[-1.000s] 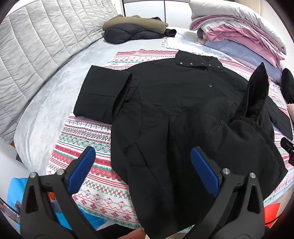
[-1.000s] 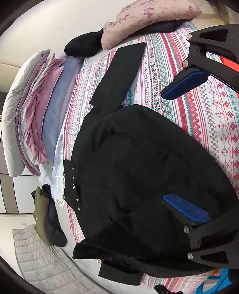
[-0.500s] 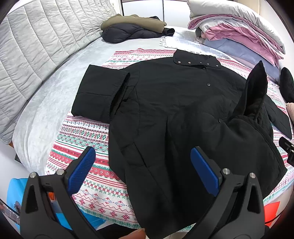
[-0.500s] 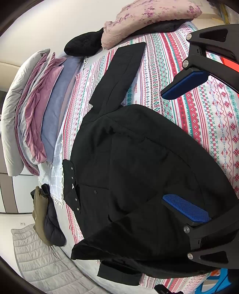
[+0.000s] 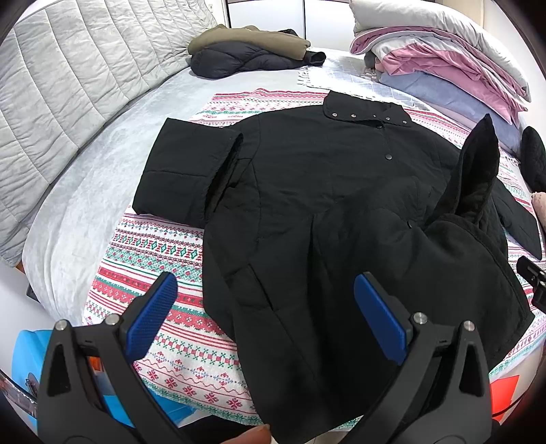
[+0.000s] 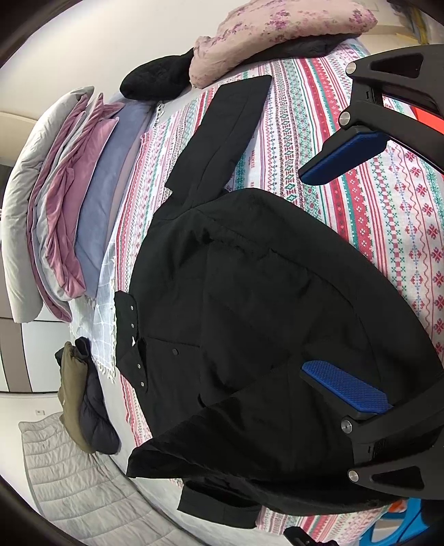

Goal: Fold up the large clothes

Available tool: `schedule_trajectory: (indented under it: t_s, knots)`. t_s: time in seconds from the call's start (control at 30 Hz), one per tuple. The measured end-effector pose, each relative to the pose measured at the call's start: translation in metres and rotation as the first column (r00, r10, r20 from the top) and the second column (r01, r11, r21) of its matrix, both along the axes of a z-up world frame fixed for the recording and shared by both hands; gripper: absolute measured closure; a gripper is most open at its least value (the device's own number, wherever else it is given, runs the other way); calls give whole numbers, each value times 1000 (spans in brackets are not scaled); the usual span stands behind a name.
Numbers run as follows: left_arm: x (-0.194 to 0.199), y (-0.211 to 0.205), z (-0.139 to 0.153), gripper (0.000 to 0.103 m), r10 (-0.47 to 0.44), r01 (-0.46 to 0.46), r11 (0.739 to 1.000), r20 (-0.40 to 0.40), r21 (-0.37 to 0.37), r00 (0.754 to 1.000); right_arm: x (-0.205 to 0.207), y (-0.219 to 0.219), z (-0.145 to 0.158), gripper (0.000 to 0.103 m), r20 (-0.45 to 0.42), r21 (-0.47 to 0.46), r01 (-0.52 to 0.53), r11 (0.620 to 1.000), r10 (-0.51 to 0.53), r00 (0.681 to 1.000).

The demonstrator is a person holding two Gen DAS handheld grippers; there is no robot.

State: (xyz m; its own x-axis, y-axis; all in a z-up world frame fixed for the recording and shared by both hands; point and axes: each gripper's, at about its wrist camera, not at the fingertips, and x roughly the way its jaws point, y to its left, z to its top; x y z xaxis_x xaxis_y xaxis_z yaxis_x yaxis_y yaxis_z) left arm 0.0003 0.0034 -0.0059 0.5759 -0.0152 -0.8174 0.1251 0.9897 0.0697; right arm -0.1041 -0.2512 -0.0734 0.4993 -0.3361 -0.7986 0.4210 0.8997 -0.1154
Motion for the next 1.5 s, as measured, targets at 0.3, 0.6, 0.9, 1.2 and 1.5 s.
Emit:
schedule_trajectory:
  t_s: [0.3, 0.6, 0.9, 1.2, 1.5]
  knots:
    - [0, 0, -1, 0, 0, 0, 1000, -5, -1, 1000, 2, 3, -2, 0, -4, -1, -8, 1000, 8, 1000]
    - [1, 2, -2, 0, 0, 0, 1000, -7, -2, 1000, 2, 3, -2, 0, -5, 4, -13, 1000, 13, 1000]
    - [1, 2, -2, 0, 1, -1, 1000, -5, -2, 1000, 2, 5, -3, 0, -9, 3, -19, 1000, 19, 1000]
    - [0, 7, -3, 0, 5, -5, 1000, -5, -9, 1000, 3, 5, -4, 0, -12, 2, -21, 1000, 21, 1000]
    - [0, 7, -3, 0, 6, -6, 1000, -5, -11, 1000, 3, 5, -4, 0, -14, 1, -22, 1000, 22, 1000]
